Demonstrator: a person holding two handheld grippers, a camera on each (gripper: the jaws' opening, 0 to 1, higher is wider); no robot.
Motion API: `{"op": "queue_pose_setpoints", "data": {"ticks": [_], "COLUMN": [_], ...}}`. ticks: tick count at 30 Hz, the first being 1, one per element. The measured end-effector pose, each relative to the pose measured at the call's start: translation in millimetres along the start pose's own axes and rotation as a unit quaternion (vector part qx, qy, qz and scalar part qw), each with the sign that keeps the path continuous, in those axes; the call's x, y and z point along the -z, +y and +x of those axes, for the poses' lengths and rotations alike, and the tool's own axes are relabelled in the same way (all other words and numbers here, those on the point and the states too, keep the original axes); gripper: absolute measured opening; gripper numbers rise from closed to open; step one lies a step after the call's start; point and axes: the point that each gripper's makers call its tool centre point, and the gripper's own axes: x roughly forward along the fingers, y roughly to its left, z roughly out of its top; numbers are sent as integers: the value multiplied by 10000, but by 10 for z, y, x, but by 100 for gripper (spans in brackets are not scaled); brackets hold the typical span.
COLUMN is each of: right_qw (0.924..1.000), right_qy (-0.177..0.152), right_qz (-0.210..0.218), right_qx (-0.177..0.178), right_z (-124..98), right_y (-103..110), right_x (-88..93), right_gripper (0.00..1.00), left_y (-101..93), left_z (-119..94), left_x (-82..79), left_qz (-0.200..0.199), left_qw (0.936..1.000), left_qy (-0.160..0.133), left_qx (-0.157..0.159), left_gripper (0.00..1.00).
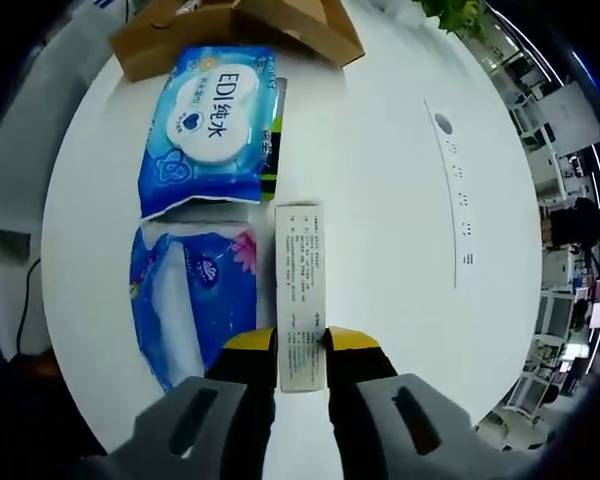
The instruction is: Operate the shoe box by opening the lid, removing the specified soft item, and placing it in the target area until the item is outside and the box remains undamaged.
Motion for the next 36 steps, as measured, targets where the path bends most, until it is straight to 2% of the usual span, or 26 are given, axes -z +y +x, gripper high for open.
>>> {"op": "queue_pose_setpoints", "data": {"ticks": [7, 10, 20, 26, 30, 36], "right_qw": [9997, 9995, 9964, 9894, 9820, 9679], "right_qy": [-33, -92, -379, -697, -936, -1259], "right_qz": [30, 100, 500, 1019, 1378, 1873], "right_qx": [239, 281, 579, 761, 895, 1107], "right_z": [-26, -65, -274, -471, -619, -829], "right_y": [-94, -107, -105, -12, 89, 252], "right_x": [-30, -58, -126, -231, -311, -402], "right_gripper": [17, 17, 23, 31, 35, 44], "left_y": [5, 8, -2, -81, -149, -278], "left_z": [5, 8, -42, -99, -131, -128], "left_x": [-9, -22, -88, -218, -314, -408], "left_qz": [45, 200, 678, 1101, 1360, 1960], "left_qw": [10000, 9998, 9977, 9936, 9899, 9788], "left_qy": [-34, -42, -66, -179, -261, -202], "left_qx": [15, -7, -12, 197, 307, 553], "left_gripper": [4, 5, 23, 28, 30, 32]}}
